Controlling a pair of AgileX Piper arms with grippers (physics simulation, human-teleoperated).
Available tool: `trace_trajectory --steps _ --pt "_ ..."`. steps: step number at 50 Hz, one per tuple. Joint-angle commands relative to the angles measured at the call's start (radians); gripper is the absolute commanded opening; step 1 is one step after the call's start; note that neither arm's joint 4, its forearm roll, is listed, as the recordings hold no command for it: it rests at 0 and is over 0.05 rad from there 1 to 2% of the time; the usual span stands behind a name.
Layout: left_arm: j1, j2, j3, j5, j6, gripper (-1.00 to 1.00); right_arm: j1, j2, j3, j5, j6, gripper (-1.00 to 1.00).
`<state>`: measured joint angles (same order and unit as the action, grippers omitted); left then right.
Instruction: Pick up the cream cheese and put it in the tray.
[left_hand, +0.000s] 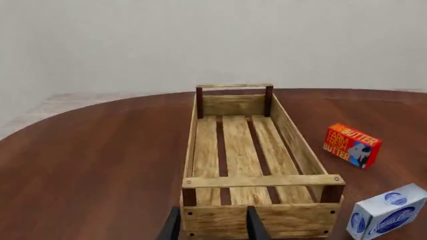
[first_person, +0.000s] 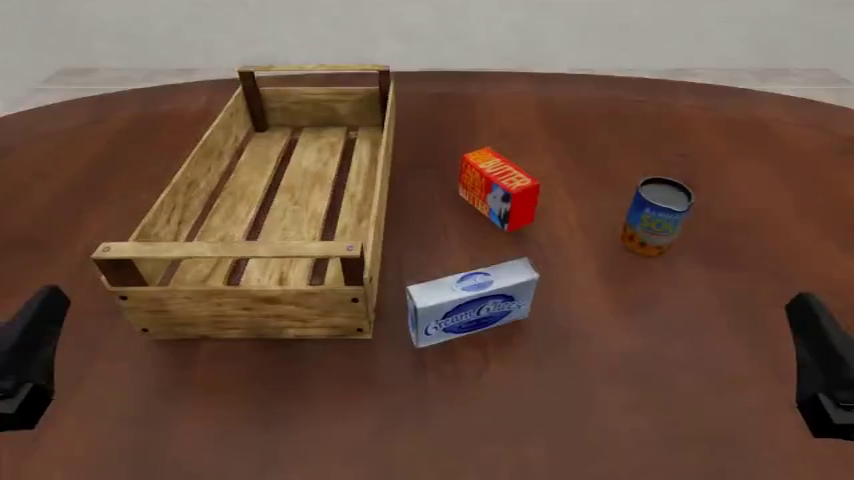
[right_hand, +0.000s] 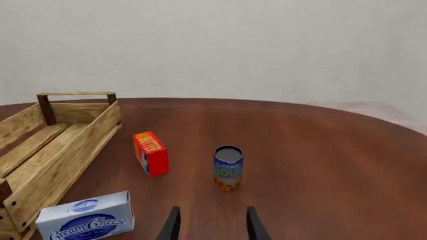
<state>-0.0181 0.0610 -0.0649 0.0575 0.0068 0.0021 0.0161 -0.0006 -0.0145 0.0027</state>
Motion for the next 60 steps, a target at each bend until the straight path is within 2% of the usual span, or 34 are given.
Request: trace_trajectory --steps 1,5,8,9,12,24,28,29,31,32,33,38,40,42,45,51,60 --pt "-0.015 -0.032 -0.011 -0.024 0.023 1.0 0.005 0.059 0.0 -0.05 0.004 1.0" --pt "-0.012 0.017 -0.025 -0.04 -0.036 1.0 0.0 0.041 0.0 -0.033 0.001 1.0" --pt "-0.024 0.02 -0.027 -0.039 -0.026 1.0 0.005 0.03 0.0 -0.022 0.001 1.0" --pt "-0.053 0.038 -0.051 -0.015 -0.022 1.0 0.008 0.015 0.0 0.003 -0.013 1.0" --pt "-0.058 0.038 -0.081 0.011 -0.024 1.0 0.007 -0.012 0.0 0.03 -0.004 1.0" --pt "-0.117 0.085 -0.203 0.102 -0.037 1.0 0.001 -0.016 0.0 0.037 -0.009 1.0" --pt "-0.143 0.128 -0.203 0.076 -0.031 1.0 0.004 -0.016 0.0 0.038 -0.01 1.0" --pt "-0.186 0.143 -0.218 0.071 0.013 1.0 0.004 -0.016 0.0 0.037 -0.01 1.0" --pt "-0.195 0.177 -0.225 0.064 0.02 1.0 0.004 -0.016 0.001 0.038 -0.01 1.0" --pt "-0.195 0.178 -0.226 0.063 0.02 1.0 0.004 -0.016 0.001 0.038 -0.01 1.0" --pt "-0.199 0.199 -0.248 0.06 -0.014 1.0 0.007 -0.016 0.0 0.034 -0.008 1.0" --pt "-0.199 0.2 -0.249 0.059 -0.014 1.0 0.007 -0.016 0.0 0.034 -0.008 1.0" --pt "-0.268 0.304 -0.287 0.032 0.009 1.0 0.014 -0.016 0.0 0.036 -0.005 1.0" --pt "-0.305 0.344 -0.292 0.019 0.046 1.0 0.016 -0.016 0.0 0.035 -0.003 1.0" --pt "-0.316 0.419 -0.312 0.011 0.057 1.0 0.018 -0.016 0.0 0.039 0.01 1.0" --pt "-0.35 0.457 -0.363 -0.004 0.031 1.0 0.026 -0.016 0.0 0.042 0.006 1.0" --pt "-0.42 0.556 -0.434 -0.008 0.051 1.0 0.037 -0.016 0.0 0.045 0.006 1.0"
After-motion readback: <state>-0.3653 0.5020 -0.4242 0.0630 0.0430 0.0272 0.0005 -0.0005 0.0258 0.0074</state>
